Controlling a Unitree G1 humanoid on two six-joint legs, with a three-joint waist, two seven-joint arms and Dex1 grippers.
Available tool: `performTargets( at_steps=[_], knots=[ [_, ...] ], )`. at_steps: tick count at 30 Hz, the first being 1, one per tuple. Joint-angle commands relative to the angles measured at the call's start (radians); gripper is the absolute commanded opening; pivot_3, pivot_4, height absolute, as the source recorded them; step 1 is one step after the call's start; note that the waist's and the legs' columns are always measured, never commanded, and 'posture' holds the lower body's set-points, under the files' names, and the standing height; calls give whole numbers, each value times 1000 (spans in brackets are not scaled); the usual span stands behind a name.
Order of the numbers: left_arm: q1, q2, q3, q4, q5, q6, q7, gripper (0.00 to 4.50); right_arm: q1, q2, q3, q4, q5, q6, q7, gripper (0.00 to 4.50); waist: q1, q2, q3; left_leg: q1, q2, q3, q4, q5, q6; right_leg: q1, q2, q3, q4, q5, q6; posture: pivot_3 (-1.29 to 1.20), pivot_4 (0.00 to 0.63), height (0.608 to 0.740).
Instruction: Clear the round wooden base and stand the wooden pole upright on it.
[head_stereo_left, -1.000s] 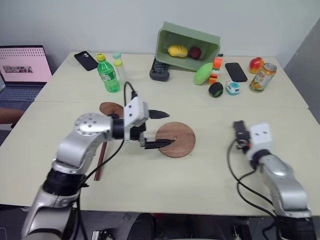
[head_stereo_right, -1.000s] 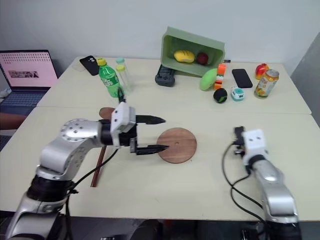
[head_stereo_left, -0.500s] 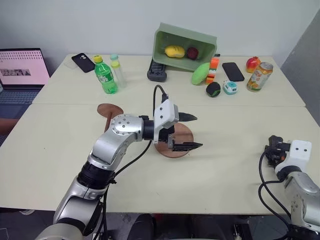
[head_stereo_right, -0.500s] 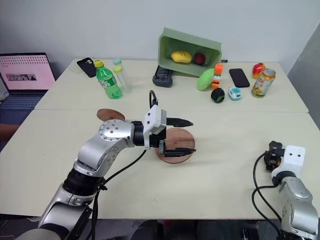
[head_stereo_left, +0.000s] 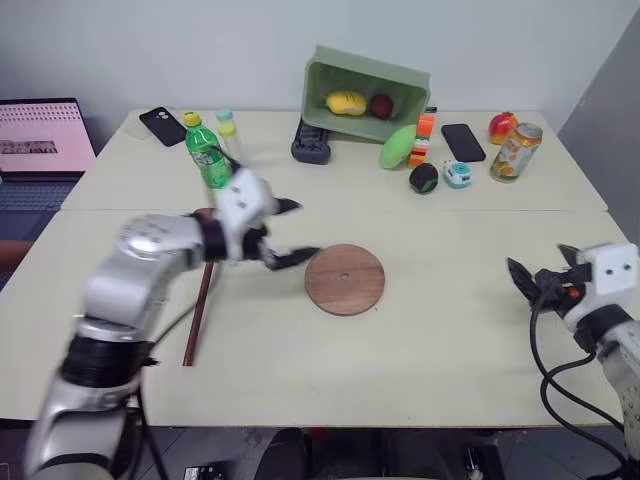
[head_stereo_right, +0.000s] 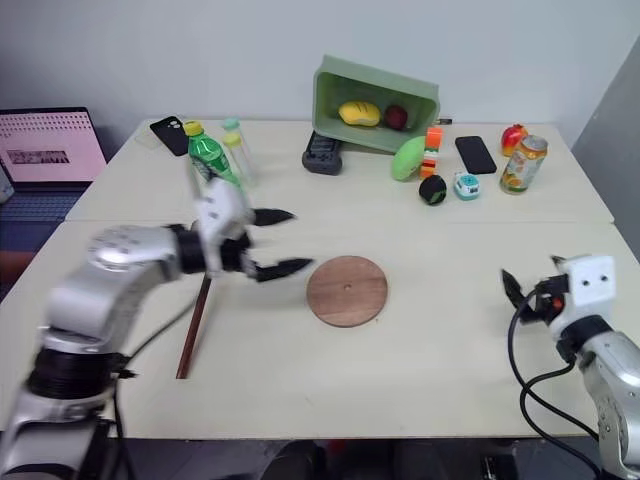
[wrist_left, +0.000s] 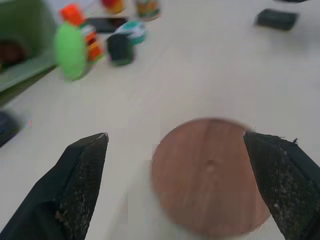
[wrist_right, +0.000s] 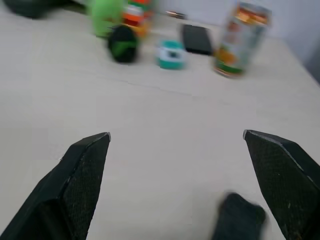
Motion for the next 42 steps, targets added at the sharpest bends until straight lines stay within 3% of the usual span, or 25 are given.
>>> performTargets(
  at_steps=[1, 5, 11, 19, 27, 35, 42],
  knots=[
    [54, 138, 107, 3, -25, 80, -44, 4500, -57, -66, 99, -79, 93, 4, 158, 4471, 3, 0, 0, 0, 0, -1, 0, 0, 0, 0, 0, -1, 0, 0, 0, 0, 150, 740],
    [87, 276, 159, 93, -67, 161, -128, 4500, -142, -128, 247, -91, 149, 26, 305, 4471, 11, -1, 2, -1, 0, -1, 0, 0, 0, 0, -1, -1, -1, 0, 0, 0, 150, 740],
    [-9, 349, 33, 268, -17, 233, -163, 4500, -254, -111, 401, -57, 124, 1, 373, 4471, 20, -4, 3, -1, -1, -3, 1, 0, 0, 2, -2, -4, -1, 0, 0, 0, 150, 740],
    [-305, 261, -224, 506, 104, 359, -164, 4500, -253, -47, 504, -148, 117, 15, 338, 4471, 14, -6, 4, -3, -3, -3, 1, 0, 0, -1, 0, -4, 0, 0, 0, 0, 150, 740],
    [-445, 150, -384, 736, 229, 350, -188, 4500, -263, -26, 556, -181, 101, 38, 302, 4471, 11, -6, 4, -3, -3, -3, 1, 0, 0, -2, 1, -4, 0, 0, 0, 0, 150, 740],
    [-512, 44, -384, 904, 296, 344, -136, 4500, -287, -32, 579, -186, 108, 50, 316, 4471, 11, -7, 4, -4, -2, -3, 2, 0, 0, -2, 0, -4, 0, 0, 0, 0, 150, 740],
    [-530, 20, -393, 959, 315, 430, -131, 4500, -310, -72, 597, -186, 118, 56, 373, 4471, 10, -7, 5, -4, -2, -3, 2, 0, -1, -2, -1, -4, 0, 0, 0, 0, 150, 740]
  ],
)
